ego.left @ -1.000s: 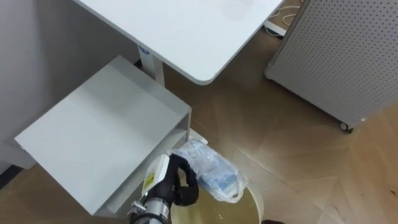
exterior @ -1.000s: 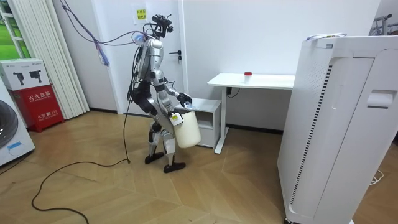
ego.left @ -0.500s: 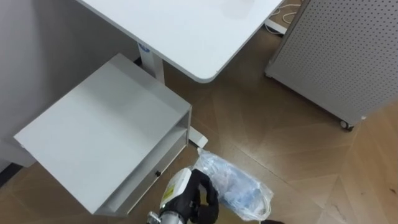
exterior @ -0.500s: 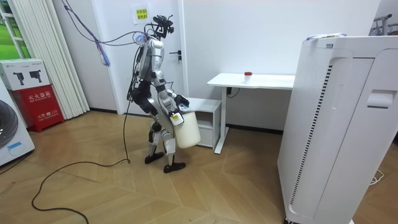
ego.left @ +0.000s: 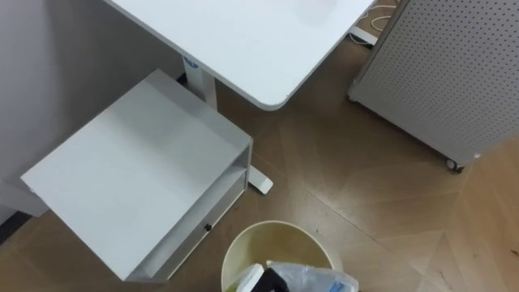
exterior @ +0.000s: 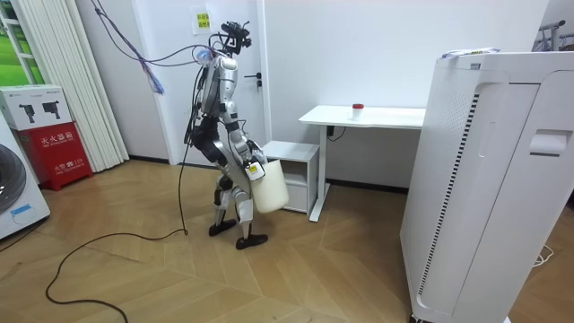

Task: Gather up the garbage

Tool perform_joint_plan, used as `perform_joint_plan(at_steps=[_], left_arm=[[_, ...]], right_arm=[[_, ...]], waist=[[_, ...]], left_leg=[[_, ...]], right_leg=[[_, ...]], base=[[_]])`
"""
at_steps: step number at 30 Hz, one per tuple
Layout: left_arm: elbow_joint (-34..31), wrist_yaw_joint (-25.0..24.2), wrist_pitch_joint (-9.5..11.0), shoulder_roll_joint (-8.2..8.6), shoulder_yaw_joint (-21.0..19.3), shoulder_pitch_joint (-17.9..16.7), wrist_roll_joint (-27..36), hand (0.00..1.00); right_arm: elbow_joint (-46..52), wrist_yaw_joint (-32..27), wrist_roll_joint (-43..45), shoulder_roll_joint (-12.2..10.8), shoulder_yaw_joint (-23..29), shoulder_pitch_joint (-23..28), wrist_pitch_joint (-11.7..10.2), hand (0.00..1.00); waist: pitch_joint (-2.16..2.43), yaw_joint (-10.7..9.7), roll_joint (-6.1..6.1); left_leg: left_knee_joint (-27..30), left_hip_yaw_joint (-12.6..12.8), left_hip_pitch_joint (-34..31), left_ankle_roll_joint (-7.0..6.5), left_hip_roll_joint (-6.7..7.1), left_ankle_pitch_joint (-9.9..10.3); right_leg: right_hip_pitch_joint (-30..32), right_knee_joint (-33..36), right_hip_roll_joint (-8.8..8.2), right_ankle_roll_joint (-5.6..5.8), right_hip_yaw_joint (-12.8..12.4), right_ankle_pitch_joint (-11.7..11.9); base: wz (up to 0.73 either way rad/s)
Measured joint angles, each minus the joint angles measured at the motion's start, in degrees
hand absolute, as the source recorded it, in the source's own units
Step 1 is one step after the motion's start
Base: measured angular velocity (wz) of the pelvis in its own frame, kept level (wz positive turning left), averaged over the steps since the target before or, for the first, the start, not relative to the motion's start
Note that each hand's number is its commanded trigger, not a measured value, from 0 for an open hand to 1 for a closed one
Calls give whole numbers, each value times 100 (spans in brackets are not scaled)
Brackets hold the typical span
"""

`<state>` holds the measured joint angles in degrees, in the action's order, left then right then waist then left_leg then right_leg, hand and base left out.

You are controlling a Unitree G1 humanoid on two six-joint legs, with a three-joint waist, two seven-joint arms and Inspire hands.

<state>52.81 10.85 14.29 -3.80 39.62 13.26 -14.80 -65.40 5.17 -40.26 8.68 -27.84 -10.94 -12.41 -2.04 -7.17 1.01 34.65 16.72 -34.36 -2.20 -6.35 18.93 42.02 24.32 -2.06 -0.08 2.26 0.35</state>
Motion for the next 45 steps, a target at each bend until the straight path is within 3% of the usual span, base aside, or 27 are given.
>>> perform_joint_plan(at_steps=[1, 2, 3, 17, 21, 26, 35, 37, 41, 44, 45], left_arm=[[-58, -42, 0, -56, -3, -50, -13, 85], [-76, -54, -1, -74, -3, -64, -47, 53], [-83, -111, -2, -97, 1, -75, -103, 0], [-111, -187, -16, -152, -16, -229, -231, 0], [-111, -173, -19, -179, -192, -226, -231, 0], [-150, -128, -19, -216, -484, -264, -298, 0], [-1069, -125, -7, -476, -674, -333, -625, 0], [-1407, -20, -4, -628, -738, -383, -630, 0], [-2013, 216, 0, -677, -1295, -656, -763, 0], [-2522, 436, 61, -712, -1773, -833, -965, 0], [-2764, 543, 136, -703, -1966, -934, -978, 0]], right_arm=[[5, 9, 1, -1, -1, 2, 0, 100], [13, 24, 1, -1, -1, 8, 0, 100], [16, 53, -3, -1, -1, 21, 0, 100], [-23, 131, -77, 4, 30, 21, 9, 100], [-160, 166, -157, -12, 164, -108, 142, 100], [-330, 210, -210, -7, 378, -143, 211, 100], [-328, 318, -340, -8, 1053, -9, 317, 100], [-285, 310, -343, 18, 1163, 51, 314, 100], [-87, 308, -237, 31, 1189, 232, 318, 100], [106, 314, -91, 26, 1390, 464, 321, 100], [107, 328, 23, 14, 1510, 539, 321, 100]], waist=[[4, 19, -3], [4, 33, -3], [4, 73, -2], [-3, 248, 7], [-8, 273, 14], [-62, 298, 73], [-92, 256, 13], [-96, 290, -28], [-75, 320, -50], [-30, 370, -52], [-2, 379, -48]], left_leg=[[-13, -4, 3, 0, 2, -7], [-21, -2, 2, 0, 3, -11], [-31, 2, 2, -2, 5, -17], [-195, 146, 86, 0, 10, -29], [-208, 178, 113, -1, 19, -29], [-366, 183, 397, -14, 88, -47], [-499, 228, 976, -50, 111, 7], [-563, 379, 1210, -58, 80, 25], [-699, 727, 1652, -39, 81, 72], [-1012, 1123, 2123, -31, 30, 87], [-1114, 1329, 2331, -21, -16, 101]], right_leg=[[-7, -29, -1, 4, 0, 14], [-9, -45, 0, 6, -1, 24], [-12, -61, 0, 8, -4, 34], [-12, -145, 9, 12, -35, 38], [-25, -159, -5, 13, -34, 38], [-227, -172, -52, 34, -40, 13], [-807, -319, -58, 105, -30, -12], [-1001, -429, -34, 107, -25, 33], [-1201, -464, -42, 30, 160, 108], [-1487, -593, -55, -90, 481, 188], [-1597, -507, -103, -199, 778, 123]], base=[[0], [0], [0], [-3], [-3], [0], [-2], [-24], [-54], [-56], [-48]])
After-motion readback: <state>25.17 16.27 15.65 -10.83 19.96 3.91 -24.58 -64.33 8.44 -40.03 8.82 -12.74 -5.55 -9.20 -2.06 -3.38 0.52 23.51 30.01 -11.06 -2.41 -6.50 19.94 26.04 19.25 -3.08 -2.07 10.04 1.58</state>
